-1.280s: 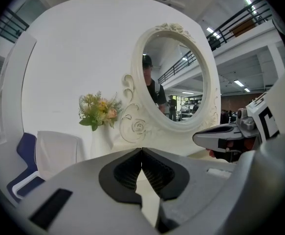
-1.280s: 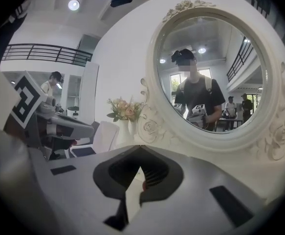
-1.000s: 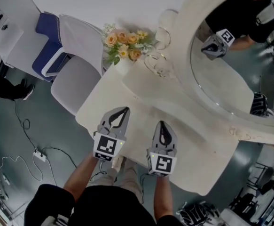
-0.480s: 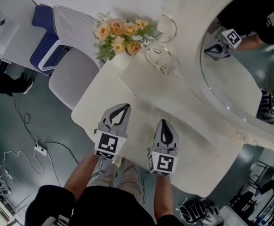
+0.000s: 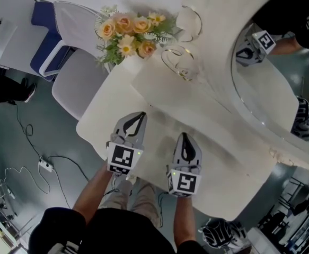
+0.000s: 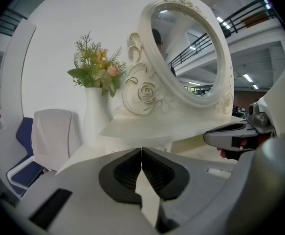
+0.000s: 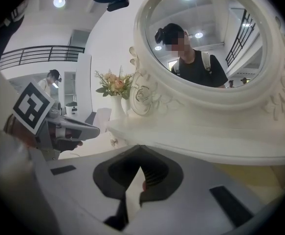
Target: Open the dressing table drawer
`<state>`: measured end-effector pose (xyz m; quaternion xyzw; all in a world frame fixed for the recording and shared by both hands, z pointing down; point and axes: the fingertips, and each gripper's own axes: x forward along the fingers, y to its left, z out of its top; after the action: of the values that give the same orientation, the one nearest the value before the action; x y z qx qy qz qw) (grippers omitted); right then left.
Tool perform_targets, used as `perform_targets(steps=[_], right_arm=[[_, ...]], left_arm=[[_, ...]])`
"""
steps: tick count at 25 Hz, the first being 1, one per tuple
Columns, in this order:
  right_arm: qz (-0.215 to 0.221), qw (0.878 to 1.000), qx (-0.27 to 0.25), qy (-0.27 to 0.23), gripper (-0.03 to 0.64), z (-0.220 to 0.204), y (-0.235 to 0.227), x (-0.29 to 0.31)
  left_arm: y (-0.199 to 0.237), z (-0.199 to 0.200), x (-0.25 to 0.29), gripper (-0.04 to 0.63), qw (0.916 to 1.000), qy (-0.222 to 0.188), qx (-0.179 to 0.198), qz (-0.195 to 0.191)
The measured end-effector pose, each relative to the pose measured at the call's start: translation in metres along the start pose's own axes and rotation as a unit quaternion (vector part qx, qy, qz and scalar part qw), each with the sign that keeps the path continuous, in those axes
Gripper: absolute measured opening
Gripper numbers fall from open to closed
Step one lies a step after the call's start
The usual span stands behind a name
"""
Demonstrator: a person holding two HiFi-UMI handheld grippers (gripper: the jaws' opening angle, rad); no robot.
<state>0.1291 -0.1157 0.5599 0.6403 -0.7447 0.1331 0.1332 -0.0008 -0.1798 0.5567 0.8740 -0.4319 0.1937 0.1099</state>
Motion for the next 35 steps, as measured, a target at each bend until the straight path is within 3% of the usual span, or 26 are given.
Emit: perform_targets(steps=[5,15,35], right_arm=[[0.004,1.0,0.007,0.004,-0.003,-0.007,0.001,0.003],[0.008,1.0,0.012,0.011,-0.003,-0.013,0.0,0.009],[0.002,1.0,0.019,0.017,-0.003,-0.022,-0.012,0.012]], left_arm=[[0.0,-0.009,0.012,0.006,0.9998,0.016,-0.008,-0.009],[-0.001,-0.027,0.04,0.152,0.9988,0.044,-0.002,-0.02],[0.0,-0.035,0.061,0.147,0.9984,0.053,0.016,-0.011]])
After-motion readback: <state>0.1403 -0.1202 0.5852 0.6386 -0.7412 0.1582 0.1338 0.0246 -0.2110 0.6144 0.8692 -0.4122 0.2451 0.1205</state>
